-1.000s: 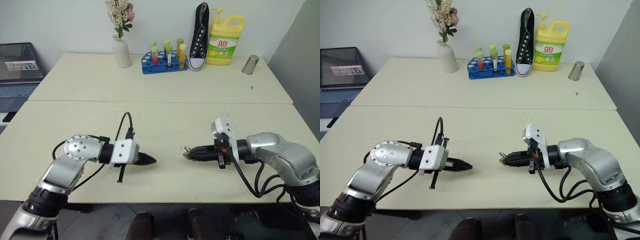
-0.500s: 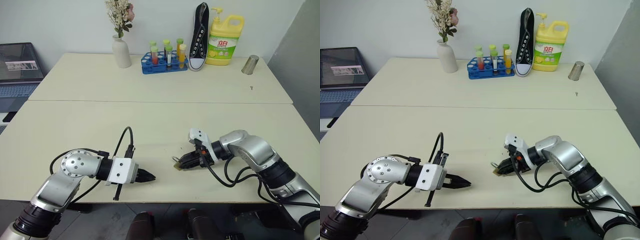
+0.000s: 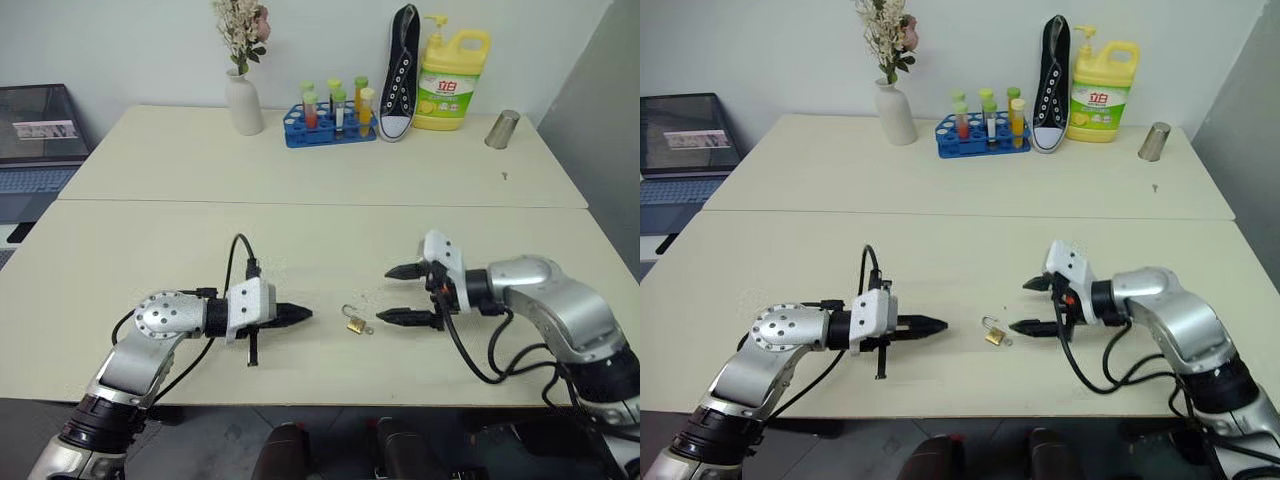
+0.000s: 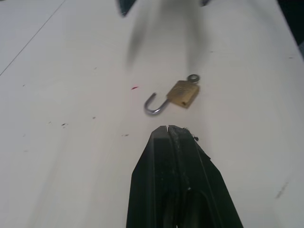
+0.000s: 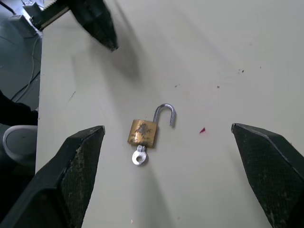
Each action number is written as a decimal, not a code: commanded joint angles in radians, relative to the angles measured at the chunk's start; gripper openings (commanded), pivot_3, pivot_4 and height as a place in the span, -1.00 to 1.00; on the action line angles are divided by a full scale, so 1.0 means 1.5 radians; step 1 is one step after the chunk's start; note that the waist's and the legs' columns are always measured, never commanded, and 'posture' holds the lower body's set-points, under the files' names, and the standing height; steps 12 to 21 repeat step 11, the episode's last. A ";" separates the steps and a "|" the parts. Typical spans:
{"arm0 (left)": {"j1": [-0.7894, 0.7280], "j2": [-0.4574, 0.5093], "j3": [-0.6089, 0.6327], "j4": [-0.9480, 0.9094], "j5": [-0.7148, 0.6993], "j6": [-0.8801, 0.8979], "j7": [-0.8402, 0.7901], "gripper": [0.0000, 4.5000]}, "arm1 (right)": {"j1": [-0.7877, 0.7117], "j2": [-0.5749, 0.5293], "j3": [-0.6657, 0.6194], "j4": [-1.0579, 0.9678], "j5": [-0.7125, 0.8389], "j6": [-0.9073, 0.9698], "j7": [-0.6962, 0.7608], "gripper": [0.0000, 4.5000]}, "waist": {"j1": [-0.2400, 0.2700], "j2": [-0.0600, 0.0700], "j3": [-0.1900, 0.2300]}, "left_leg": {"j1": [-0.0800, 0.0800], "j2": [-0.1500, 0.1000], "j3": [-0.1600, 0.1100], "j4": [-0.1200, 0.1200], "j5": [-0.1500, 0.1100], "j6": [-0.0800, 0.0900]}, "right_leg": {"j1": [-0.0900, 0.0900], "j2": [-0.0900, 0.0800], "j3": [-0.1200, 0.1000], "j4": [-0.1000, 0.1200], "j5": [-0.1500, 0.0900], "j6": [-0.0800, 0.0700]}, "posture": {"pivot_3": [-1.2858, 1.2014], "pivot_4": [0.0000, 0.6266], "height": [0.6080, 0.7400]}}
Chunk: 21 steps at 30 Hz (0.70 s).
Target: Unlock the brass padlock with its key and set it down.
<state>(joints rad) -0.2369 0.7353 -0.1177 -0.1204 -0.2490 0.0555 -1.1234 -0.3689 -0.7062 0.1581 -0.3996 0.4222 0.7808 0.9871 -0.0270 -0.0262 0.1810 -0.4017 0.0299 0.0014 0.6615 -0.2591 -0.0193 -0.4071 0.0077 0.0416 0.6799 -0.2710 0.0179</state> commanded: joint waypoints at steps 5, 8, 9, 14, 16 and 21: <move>-0.038 0.025 0.002 -0.009 -0.024 0.046 -0.052 -1.00 | 0.171 -0.037 -0.098 -0.187 0.010 -0.066 -0.048 1.00 | -0.004 0.000 0.000 | 0.001 0.000 0.001 0.000 0.000 0.000 | 0.000 0.000 0.000 0.000 0.000 0.000 | 0.03 -0.52 1.00; -0.053 0.028 -0.001 -0.001 -0.044 0.044 -0.097 -1.00 | 0.207 -0.050 -0.121 -0.218 0.015 -0.061 -0.059 1.00 | -0.002 0.000 0.000 | 0.001 0.000 0.001 0.001 0.000 0.000 | 0.001 0.001 0.000 0.000 0.000 0.000 | 0.03 -0.52 1.00; -0.055 0.027 -0.001 0.001 -0.045 0.043 -0.103 -1.00 | 0.211 -0.053 -0.123 -0.221 0.016 -0.062 -0.061 1.00 | -0.002 0.000 0.000 | 0.001 0.000 0.001 0.001 0.000 0.000 | 0.001 0.003 0.000 0.000 0.000 0.000 | 0.03 -0.52 1.00; -0.056 0.026 0.001 0.001 -0.049 0.051 -0.111 -1.00 | 0.213 -0.054 -0.128 -0.223 0.022 -0.059 -0.069 1.00 | -0.003 0.000 0.000 | 0.001 0.000 0.001 0.001 0.000 0.000 | 0.001 0.003 0.000 0.000 0.000 0.000 | 0.03 -0.52 1.00; -0.056 0.026 0.001 0.001 -0.049 0.051 -0.111 -1.00 | 0.213 -0.054 -0.128 -0.223 0.022 -0.059 -0.069 1.00 | -0.003 0.000 0.000 | 0.001 0.000 0.001 0.001 0.000 0.000 | 0.001 0.003 0.000 0.000 0.000 0.000 | 0.03 -0.52 1.00; -0.056 0.026 0.001 0.001 -0.049 0.051 -0.111 -1.00 | 0.213 -0.054 -0.128 -0.223 0.022 -0.059 -0.069 1.00 | -0.003 0.000 0.000 | 0.001 0.000 0.001 0.001 0.000 0.000 | 0.001 0.003 0.000 0.000 0.000 0.000 | 0.03 -0.52 1.00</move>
